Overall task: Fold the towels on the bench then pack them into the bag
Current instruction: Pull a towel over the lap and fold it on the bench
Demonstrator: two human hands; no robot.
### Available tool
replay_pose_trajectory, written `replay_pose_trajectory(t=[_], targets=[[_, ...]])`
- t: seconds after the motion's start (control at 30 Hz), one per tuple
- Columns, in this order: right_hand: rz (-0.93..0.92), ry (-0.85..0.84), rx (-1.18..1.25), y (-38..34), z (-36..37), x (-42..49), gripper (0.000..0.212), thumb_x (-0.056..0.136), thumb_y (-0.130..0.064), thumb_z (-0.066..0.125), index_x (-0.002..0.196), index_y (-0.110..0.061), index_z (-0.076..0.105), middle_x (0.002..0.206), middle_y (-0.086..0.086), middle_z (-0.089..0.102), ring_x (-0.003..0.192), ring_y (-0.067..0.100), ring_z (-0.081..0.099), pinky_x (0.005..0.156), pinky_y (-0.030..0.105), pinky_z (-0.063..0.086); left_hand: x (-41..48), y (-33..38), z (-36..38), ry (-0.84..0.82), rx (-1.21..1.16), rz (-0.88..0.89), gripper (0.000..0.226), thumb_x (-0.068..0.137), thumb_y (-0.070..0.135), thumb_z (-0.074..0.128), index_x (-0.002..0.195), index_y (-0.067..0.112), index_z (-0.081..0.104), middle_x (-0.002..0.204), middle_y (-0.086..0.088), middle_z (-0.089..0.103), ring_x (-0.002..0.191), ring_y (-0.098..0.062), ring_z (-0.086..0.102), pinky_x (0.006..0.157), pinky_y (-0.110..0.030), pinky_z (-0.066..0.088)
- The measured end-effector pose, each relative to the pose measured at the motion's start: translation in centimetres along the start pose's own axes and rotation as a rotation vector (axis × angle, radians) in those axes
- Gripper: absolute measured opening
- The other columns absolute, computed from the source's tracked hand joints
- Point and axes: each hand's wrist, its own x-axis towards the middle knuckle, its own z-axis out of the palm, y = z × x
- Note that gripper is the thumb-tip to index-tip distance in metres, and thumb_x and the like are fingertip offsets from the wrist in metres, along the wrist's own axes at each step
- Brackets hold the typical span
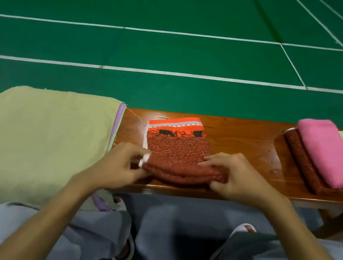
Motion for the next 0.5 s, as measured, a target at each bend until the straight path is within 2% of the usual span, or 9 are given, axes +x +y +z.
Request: replay_pose_trajectory(t=[0.07,0.1,0.13,0.2,0.27,0.3,0.37,0.43,0.5], targets=[[0.004,0.042,0.182,-0.2,-1.3,0.8,0.015,0.082,-0.027,0.064,0.091,-0.017,0.072,0.084,-0.006,0.070,0.082,0.012,0.064,0.078,0.043,0.054,0.8,0.4,-1.0,-0.012,-0.224,-0.139,0.029,0.093,0.037,0.067,0.108,0.014,0.075,0.101,-0.001,0.077,0.098,-0.022,0.071,0.091,-0.045,0.057],[0.000,0.077,0.298,-0.2,-1.7,1.4,0.006,0.090,-0.018,0.068,0.092,-0.014,0.071,0.084,-0.003,0.069,0.080,0.012,0.064,0.075,0.043,0.056,1.2,0.5,-1.1,0.003,-0.302,-0.207,0.032,0.099,0.040,0.063,0.111,0.013,0.073,0.103,-0.002,0.077,0.100,-0.020,0.072,0.091,-0.040,0.058],[0.014,0.110,0.431,-0.1,-1.7,2.1,0.006,0.095,-0.013,0.069,0.098,-0.009,0.071,0.089,-0.001,0.071,0.083,0.011,0.066,0.076,0.040,0.058,1.6,0.6,-1.0,0.030,-0.362,-0.263,0.033,0.103,0.040,0.057,0.113,0.012,0.071,0.104,-0.001,0.077,0.099,-0.016,0.072,0.090,-0.035,0.059],[0.080,0.227,0.557,0.4,-1.1,3.8,0.021,0.100,-0.024,0.064,0.104,-0.005,0.070,0.087,0.001,0.069,0.079,0.010,0.065,0.070,0.035,0.054,2.6,0.8,-0.4,0.136,-0.374,-0.359,0.037,0.105,0.039,0.048,0.110,0.009,0.070,0.101,-0.003,0.076,0.093,-0.011,0.073,0.083,-0.031,0.061],[0.178,0.365,0.417,1.0,0.3,5.7,0.033,0.098,-0.039,0.063,0.083,-0.010,0.063,0.064,-0.004,0.051,0.058,0.004,0.046,0.058,0.034,0.036,3.6,1.0,0.5,0.234,-0.346,-0.443,0.041,0.107,0.040,0.046,0.106,0.005,0.069,0.095,-0.008,0.075,0.082,-0.009,0.073,0.076,-0.031,0.060],[0.252,0.410,0.337,1.3,1.0,6.6,0.035,0.098,-0.039,0.065,0.075,-0.013,0.057,0.059,-0.010,0.045,0.053,0.002,0.038,0.056,0.034,0.030,4.0,1.2,0.9,0.265,-0.348,-0.482,0.040,0.107,0.039,0.047,0.104,0.006,0.070,0.094,-0.007,0.075,0.080,-0.007,0.072,0.075,-0.029,0.060],[0.377,0.485,0.204,1.4,2.0,7.6,0.032,0.096,-0.040,0.067,0.073,-0.020,0.058,0.059,-0.012,0.049,0.056,0.003,0.047,0.056,0.033,0.034,4.6,1.3,1.3,0.319,-0.396,-0.567,0.035,0.107,0.035,0.050,0.099,0.008,0.070,0.093,-0.007,0.075,0.081,-0.013,0.073,0.082,-0.037,0.061],[0.447,0.527,0.097,0.8,2.7,7.8,0.030,0.093,-0.048,0.068,0.081,-0.021,0.066,0.068,-0.008,0.060,0.071,0.016,0.061,0.063,0.034,0.045,4.8,1.4,1.5,0.366,-0.476,-0.666,0.031,0.104,0.032,0.056,0.098,0.005,0.070,0.093,-0.010,0.075,0.082,-0.023,0.073,0.088,-0.050,0.060],[0.491,0.555,0.021,0.3,3.1,7.8,0.031,0.091,-0.052,0.068,0.095,-0.021,0.070,0.076,-0.008,0.064,0.081,0.020,0.065,0.070,0.035,0.051,4.7,1.3,1.6,0.443,-0.417,-0.699,0.038,0.100,0.036,0.059,0.101,0.000,0.072,0.093,-0.013,0.074,0.083,-0.028,0.072,0.086,-0.056,0.058]])
